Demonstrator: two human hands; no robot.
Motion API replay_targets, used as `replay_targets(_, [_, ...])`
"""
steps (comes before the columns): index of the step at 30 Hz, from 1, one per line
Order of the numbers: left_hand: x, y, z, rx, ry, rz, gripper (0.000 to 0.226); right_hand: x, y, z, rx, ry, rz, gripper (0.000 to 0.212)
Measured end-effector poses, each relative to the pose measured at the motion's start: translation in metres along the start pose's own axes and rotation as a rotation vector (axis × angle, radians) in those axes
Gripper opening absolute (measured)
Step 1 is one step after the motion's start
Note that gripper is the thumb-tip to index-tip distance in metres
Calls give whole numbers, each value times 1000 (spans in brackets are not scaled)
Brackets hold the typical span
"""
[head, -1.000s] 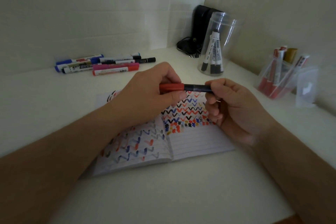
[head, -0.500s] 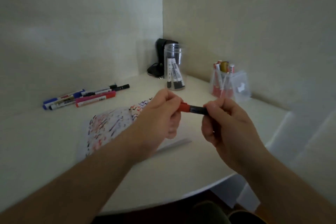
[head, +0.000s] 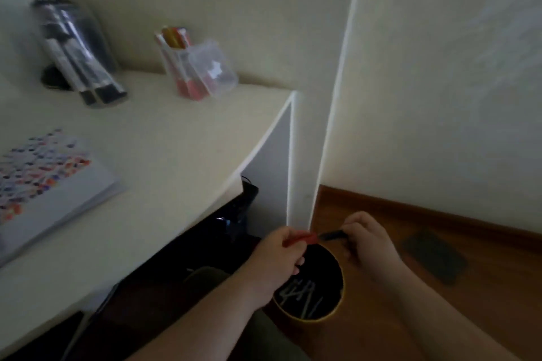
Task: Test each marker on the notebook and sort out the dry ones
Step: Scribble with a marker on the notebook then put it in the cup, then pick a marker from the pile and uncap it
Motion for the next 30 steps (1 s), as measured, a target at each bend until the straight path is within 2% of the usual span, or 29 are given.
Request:
replay_targets(3, [-43, -29, 12, 37, 88, -302, 20, 84, -14, -23, 38, 66, 185, 5])
replay_targets(6, [-75, -49, 11, 72, 64, -499, 23, 156, -16, -36, 99, -17, 413, 11])
replay_targets(9, [-79, -65, 6, 57, -35, -472, 24, 199, -10, -43, 185, -70, 589, 15])
replay_targets(13, [-70, -60, 8, 84, 95, -445, 27, 221, -8, -40, 188, -67, 711, 20])
replay_targets(15, [-67, -57, 9, 70, 77, -408, 28, 217, -9, -33, 174, -79, 739, 22])
replay_targets(18, [-49, -46, 5, 40, -58, -290, 28, 179, -13, -9, 134, -191, 689, 16])
replay_targets(20, [-25, -31, -1, 47, -32, -205, 24, 139, -16, 15, 57, -321, 629, 21])
replay_targets(22, [8, -9, -11, 53, 6, -85, 22, 87, -13, 43, -88, -450, 523, 31])
replay_targets(26, [97, 74, -57, 82, 124, 271, 22, -45, 16, 108, -461, -526, 268, 24])
replay_targets(28, [142, 124, -101, 154, 192, 465, 25, -101, 37, 150, -585, -485, 147, 17])
replay_targets(30, [173, 161, -157, 298, 168, 607, 27, -143, 55, 199, -690, -410, 4, 12])
Point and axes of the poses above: each hand's wrist, its own y-axis away from the middle knuckle, its own z-axis out of the palm, x = y × z, the point moved 5 cm from there along -y, towards the middle knuckle, and after that the axes turned 9 degrees about -y, right-handed, at the moved point
